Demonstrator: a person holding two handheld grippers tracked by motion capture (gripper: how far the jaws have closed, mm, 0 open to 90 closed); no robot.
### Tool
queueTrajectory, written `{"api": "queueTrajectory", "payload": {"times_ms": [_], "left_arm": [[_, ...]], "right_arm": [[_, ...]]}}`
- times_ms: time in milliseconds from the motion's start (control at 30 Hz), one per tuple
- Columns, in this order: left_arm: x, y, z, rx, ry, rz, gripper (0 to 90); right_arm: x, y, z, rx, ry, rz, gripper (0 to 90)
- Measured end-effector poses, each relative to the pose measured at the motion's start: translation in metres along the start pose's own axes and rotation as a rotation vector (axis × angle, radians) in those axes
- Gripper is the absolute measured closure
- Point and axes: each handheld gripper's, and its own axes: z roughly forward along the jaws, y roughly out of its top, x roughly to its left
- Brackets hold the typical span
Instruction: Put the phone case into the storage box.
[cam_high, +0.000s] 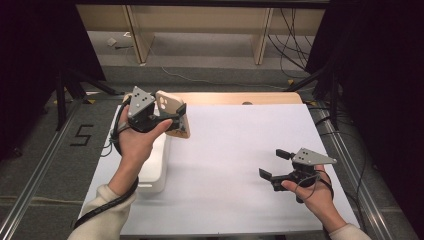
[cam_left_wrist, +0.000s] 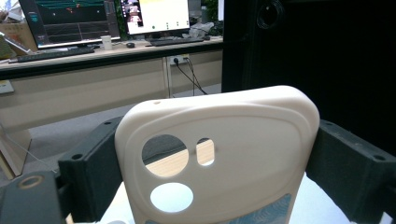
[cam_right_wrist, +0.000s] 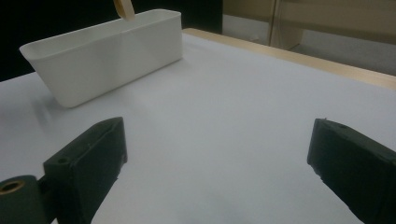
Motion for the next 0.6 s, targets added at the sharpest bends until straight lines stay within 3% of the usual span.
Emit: {"api": "queueTrajectory", "payload": {"times_ms": [600], "left_arm": [[0.011, 0.003, -0.006, -0.006, 0.035, -0.011, 10.6]], "right_arm": [[0.0, 0.0, 0.001, -0.002, -0.002, -0.001, 6.0]]}}
